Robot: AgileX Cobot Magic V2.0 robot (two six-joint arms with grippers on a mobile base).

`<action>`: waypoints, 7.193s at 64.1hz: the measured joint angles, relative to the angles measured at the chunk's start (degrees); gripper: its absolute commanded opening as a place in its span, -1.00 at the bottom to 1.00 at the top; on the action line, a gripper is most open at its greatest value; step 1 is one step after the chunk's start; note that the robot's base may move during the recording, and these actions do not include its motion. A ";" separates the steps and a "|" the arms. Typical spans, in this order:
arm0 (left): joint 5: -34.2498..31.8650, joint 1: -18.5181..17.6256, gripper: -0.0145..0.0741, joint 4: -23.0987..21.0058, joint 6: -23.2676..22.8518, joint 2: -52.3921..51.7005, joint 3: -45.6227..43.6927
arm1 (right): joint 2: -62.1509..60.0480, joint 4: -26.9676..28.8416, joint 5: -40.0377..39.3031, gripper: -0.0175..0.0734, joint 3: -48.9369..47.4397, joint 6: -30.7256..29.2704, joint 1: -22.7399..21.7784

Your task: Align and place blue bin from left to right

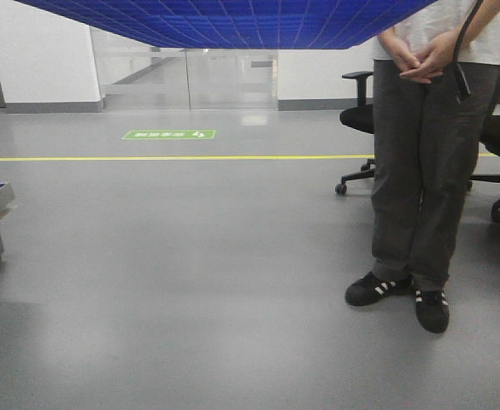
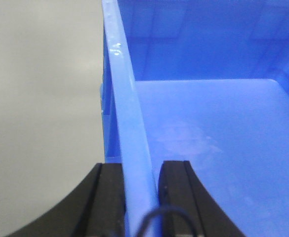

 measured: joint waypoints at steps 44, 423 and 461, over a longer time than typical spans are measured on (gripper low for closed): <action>0.00 0.00 -0.92 0.00 0.00 0.00 0.00 | 0.00 0.00 0.00 -0.77 0.00 0.00 0.00; 0.09 0.00 -0.92 0.15 0.00 0.00 0.00 | 0.02 0.00 -0.41 -0.77 0.00 0.00 0.00; 0.09 0.00 -0.92 0.05 0.00 0.00 0.00 | 0.02 0.00 -0.41 -0.77 0.00 0.00 0.00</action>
